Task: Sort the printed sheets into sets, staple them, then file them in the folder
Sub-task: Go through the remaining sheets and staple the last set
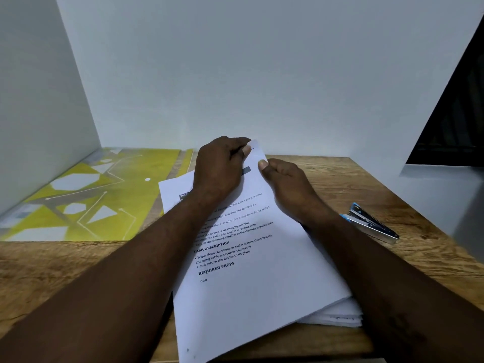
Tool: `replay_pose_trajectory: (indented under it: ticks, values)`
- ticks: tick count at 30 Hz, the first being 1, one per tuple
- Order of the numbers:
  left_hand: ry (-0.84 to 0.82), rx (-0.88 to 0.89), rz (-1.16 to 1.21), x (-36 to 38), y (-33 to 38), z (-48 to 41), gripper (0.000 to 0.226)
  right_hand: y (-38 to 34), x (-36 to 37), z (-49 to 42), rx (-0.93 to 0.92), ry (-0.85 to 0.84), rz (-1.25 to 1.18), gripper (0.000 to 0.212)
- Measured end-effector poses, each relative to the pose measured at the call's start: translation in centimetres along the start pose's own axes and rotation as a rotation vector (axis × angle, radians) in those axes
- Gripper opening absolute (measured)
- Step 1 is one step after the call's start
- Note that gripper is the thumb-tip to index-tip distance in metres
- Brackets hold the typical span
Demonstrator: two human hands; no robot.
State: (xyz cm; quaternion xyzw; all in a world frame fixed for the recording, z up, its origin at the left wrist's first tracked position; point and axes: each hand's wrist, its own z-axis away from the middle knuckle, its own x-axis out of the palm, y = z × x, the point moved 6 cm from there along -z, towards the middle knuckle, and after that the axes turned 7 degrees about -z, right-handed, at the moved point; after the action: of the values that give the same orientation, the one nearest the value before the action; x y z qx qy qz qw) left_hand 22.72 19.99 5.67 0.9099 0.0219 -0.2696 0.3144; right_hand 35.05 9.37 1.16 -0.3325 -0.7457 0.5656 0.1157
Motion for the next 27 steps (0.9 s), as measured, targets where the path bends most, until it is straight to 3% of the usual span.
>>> replay_pose_trajectory:
  ticks: [4, 6, 15, 22, 27]
  values:
    - [-0.006, -0.065, 0.030, -0.5, -0.5, -0.3, 0.025, -0.1, 0.7, 0.4, 0.020, -0.089, -0.028, 0.029]
    - [-0.043, -0.035, 0.008, -0.1, -0.4, -0.3, 0.026, -0.2, 0.8, 0.5, 0.004, -0.087, -0.012, 0.026]
    - [-0.056, 0.056, -0.039, 0.2, -0.2, -0.2, 0.029, -1.0, 0.9, 0.9, -0.049, -0.072, 0.088, 0.028]
    - [-0.057, -0.004, 0.110, 0.1, 0.0, 0.1, 0.021, -0.6, 0.8, 0.5, -0.033, -0.052, 0.019, 0.035]
    - [-0.058, 0.006, 0.168, 0.3, 0.5, 0.3, 0.023, -1.4, 0.2, 0.4, -0.127, 0.051, -0.037, 0.057]
